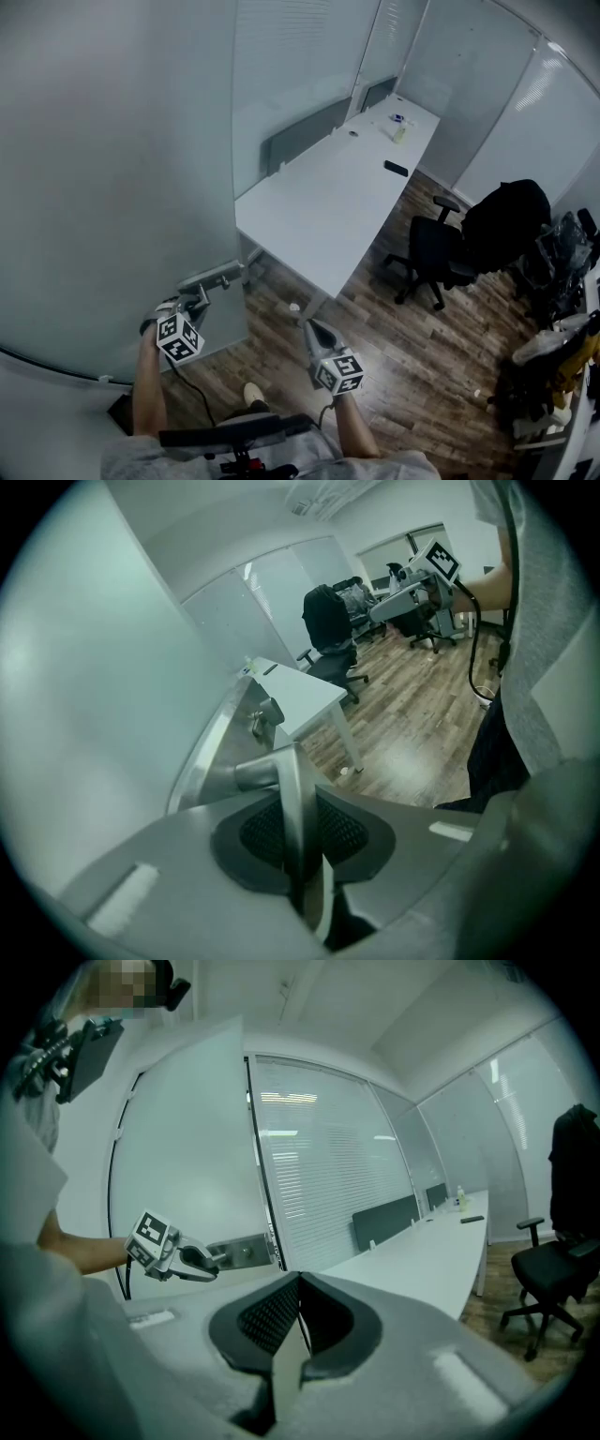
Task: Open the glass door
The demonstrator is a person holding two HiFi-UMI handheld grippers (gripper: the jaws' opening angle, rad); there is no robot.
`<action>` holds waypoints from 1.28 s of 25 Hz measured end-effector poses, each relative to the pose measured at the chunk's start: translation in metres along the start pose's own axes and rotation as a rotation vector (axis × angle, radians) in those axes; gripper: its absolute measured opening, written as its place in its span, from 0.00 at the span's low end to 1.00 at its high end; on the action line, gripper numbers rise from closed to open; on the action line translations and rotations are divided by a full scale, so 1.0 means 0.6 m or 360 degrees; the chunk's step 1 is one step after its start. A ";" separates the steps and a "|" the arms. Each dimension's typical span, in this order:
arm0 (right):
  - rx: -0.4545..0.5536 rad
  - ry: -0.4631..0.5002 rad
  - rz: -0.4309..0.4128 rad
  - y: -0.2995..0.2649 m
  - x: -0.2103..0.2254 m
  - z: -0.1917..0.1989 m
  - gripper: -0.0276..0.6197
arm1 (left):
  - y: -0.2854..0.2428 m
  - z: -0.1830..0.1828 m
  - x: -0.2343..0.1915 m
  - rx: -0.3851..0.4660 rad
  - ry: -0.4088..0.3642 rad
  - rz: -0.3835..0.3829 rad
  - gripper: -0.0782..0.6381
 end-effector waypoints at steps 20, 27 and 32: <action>0.0029 -0.0050 0.0067 0.164 -0.016 0.043 0.05 | 0.051 -0.028 0.130 0.0061 -0.0143 0.0049 0.18; 0.0018 -0.0065 0.0078 0.215 -0.033 0.067 0.05 | 0.072 -0.037 0.175 0.0098 -0.0191 0.0069 0.19; 0.0034 -0.0057 0.0095 0.257 -0.048 0.073 0.05 | 0.092 -0.039 0.213 0.0119 -0.0223 0.0100 0.19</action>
Point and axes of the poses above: the fingertips, and each gripper's own axes: y backward along the fingers, x to its right, z out of its underside, the point moved 1 cm from there along y, backward along the fingers, and after that the axes turned 5 degrees about z, right-handed, at the moved point
